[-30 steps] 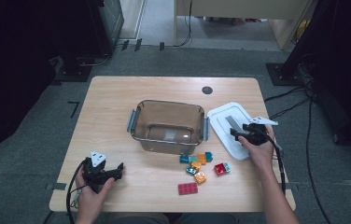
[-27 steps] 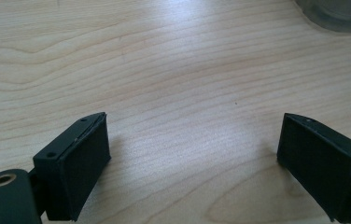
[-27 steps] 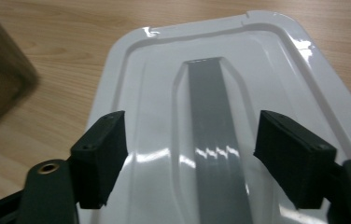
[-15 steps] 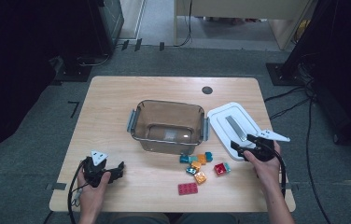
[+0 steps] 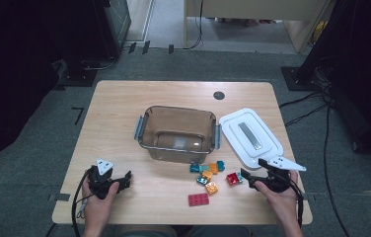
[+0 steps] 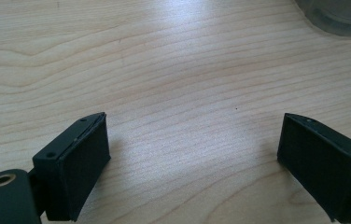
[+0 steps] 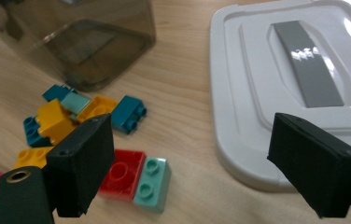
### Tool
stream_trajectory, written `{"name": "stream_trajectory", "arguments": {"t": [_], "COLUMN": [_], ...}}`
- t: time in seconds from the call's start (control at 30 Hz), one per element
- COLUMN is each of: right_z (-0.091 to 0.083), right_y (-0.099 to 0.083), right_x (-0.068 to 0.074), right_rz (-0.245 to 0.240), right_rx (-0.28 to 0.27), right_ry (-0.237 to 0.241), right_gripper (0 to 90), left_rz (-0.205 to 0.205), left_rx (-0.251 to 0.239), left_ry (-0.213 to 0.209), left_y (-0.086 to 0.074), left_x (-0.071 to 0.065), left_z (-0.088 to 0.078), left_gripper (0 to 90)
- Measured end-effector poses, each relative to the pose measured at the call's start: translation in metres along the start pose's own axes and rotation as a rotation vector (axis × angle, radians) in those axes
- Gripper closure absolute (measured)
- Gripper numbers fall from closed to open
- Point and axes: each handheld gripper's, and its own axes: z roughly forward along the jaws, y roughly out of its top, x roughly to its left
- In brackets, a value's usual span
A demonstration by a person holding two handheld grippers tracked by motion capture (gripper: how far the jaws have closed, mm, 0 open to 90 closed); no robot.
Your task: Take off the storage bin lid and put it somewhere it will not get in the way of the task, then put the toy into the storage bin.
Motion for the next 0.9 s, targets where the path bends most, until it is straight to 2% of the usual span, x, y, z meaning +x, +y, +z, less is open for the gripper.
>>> {"name": "stream_trajectory", "arguments": {"t": [0.07, 0.17, 0.27, 0.63, 0.87, 0.9], "right_z": [-0.004, -0.006, -0.007, 0.001, 0.008, 0.009], "right_y": [-0.008, -0.017, -0.024, -0.031, -0.032, -0.033], "right_x": [0.006, 0.011, 0.013, 0.022, 0.025, 0.026], "right_rz": [0.001, -0.027, 0.012, 0.030, 0.008, 0.001], "right_rx": [-0.006, 0.005, 0.008, 0.046, 0.051, 0.050], "right_ry": [0.016, -0.006, 0.029, 0.048, 0.012, 0.003], "right_gripper": [14.6, 14.6, 14.6, 15.0, 25.0, 29.1], "left_rz": [0.000, 0.003, 0.006, 0.007, 0.010, 0.011], "left_rx": [0.000, 0.000, 0.000, 0.000, 0.001, 0.001], "left_ry": [0.000, -0.003, -0.007, -0.007, -0.009, -0.009], "left_y": [0.000, 0.000, 0.000, 0.000, 0.000, 0.001], "left_x": [0.000, 0.000, 0.001, 0.001, 0.001, 0.001], "left_z": [0.000, 0.000, 0.000, 0.000, 0.000, 0.000], "left_gripper": [8.7, 8.7, 8.7, 8.8, 8.7, 8.7]}}
